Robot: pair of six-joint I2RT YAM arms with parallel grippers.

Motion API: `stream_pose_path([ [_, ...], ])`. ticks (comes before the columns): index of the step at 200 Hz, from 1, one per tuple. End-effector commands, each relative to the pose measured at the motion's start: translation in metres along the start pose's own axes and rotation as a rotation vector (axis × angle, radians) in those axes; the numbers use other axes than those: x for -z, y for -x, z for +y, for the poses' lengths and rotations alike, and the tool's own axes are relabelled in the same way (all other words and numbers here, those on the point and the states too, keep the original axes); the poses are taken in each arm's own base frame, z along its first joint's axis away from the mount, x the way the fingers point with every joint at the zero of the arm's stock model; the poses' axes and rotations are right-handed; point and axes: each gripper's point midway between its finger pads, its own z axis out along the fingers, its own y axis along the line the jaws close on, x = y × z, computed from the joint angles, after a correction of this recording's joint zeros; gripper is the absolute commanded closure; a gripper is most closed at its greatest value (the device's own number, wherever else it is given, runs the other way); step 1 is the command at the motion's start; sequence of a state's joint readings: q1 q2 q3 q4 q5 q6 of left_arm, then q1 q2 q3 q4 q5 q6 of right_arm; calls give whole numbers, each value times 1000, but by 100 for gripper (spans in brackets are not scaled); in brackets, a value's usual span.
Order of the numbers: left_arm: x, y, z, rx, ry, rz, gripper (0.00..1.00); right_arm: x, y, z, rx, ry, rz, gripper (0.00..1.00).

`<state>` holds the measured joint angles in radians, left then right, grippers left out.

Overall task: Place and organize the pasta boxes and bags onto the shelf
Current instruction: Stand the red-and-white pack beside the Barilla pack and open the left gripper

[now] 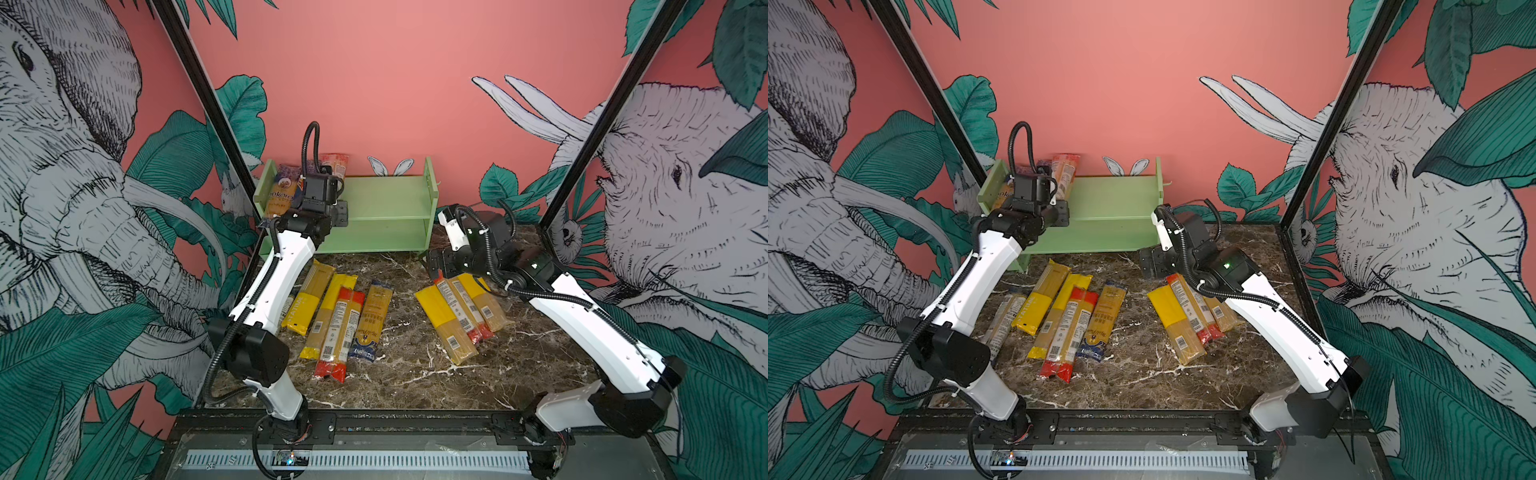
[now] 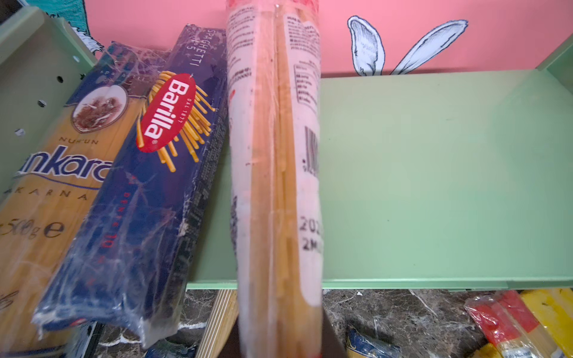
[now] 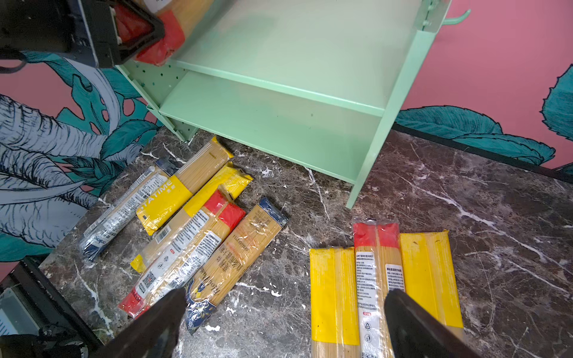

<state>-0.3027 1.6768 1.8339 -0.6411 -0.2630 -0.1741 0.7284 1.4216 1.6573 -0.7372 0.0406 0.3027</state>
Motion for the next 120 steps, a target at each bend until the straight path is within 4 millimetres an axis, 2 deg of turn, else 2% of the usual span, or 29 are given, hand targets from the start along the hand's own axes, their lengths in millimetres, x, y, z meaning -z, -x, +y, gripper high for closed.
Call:
stream_pose_path([
  [1,34,79,11,124,-23,-274,100,3,13,1,-2,13,-34,1],
  [94,2,65,16,160,-26,-227,100,-3,17,-3,-2,8,-16,1],
  [120,-1,62,15,161,-38,-216,76,-6,18,-3,-5,12,-11,1],
])
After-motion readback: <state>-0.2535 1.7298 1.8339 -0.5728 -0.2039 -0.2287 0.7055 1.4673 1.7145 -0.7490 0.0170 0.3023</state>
